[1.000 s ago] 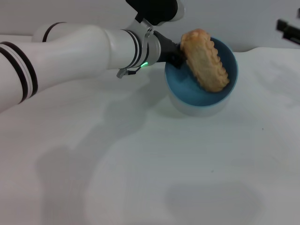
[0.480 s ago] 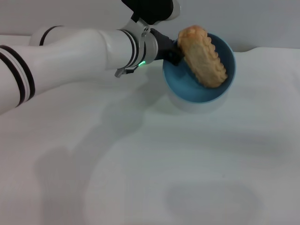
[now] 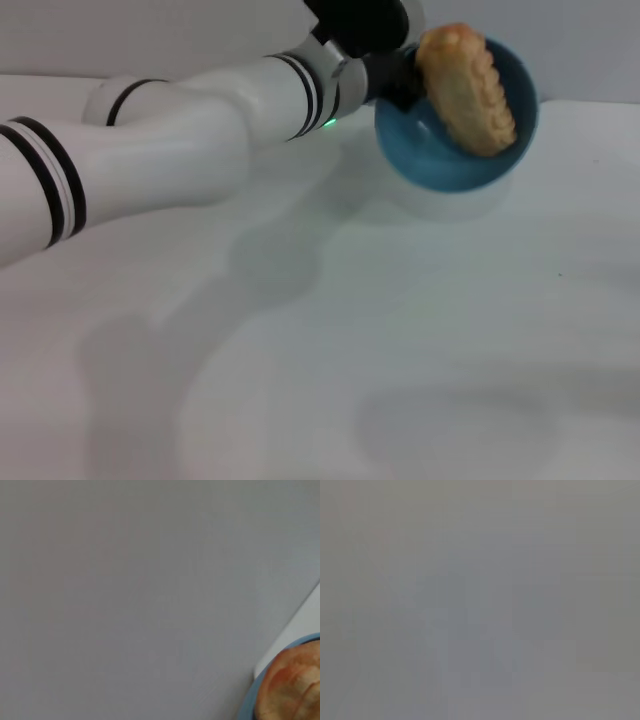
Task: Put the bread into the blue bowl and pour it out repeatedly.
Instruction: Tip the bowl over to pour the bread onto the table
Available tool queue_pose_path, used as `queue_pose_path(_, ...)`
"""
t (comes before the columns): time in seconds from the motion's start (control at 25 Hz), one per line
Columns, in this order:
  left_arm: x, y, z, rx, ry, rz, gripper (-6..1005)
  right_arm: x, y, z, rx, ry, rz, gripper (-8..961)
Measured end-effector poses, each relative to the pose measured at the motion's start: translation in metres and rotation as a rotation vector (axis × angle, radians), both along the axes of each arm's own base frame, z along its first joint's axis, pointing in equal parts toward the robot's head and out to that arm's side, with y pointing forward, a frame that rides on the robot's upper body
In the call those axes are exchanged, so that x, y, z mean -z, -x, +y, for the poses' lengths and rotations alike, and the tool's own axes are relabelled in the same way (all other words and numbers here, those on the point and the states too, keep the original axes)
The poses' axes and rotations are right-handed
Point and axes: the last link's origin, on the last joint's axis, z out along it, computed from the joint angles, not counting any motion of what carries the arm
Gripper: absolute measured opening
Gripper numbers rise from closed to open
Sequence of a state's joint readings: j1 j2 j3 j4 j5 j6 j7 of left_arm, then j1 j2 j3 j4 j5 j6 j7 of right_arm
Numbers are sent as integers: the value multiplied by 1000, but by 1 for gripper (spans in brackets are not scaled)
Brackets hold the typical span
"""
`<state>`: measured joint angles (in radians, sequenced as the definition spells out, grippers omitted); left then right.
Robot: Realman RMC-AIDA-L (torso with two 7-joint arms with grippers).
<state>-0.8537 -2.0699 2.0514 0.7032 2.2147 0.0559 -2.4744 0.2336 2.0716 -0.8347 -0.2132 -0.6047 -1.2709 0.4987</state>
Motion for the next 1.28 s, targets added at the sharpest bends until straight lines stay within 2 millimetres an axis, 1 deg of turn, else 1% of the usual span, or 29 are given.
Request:
queue_pose_path(0.04,0,-6,0,75,-37,19,-1,0,-4,-8,16,-8,10,620)
queue_pose_path(0.08,0,-6,0,75,-37,19,-1,0,-7,-13,28,-13,13,618)
queue_pose_path(0.2,4,-15,-4,191,-79,56,-1,0,-15,-26,62,-33,29,615)
queue_pose_path(0.32,6,-22,-9,284,-116,74,-1,2,-17,-30,75,-39,47,612)
queue_pose_path(0.44,11,-27,-17,361,-127,89,0,3,-16,-28,72,-37,52,608)
queue_pose_path(0.68,18,-35,-25,472,-128,179,-1,6,-14,-26,69,-33,60,602)
queue_pose_path(0.88,14,-41,-26,527,-176,184,0,8,-13,-24,69,-30,59,596)
queue_pose_path(1.08,10,-42,-25,533,-210,157,-2,7,-12,-20,64,-27,57,590)
queue_pose_path(1.28,8,-41,-23,498,-216,132,0,4,-12,-17,69,-48,56,585)
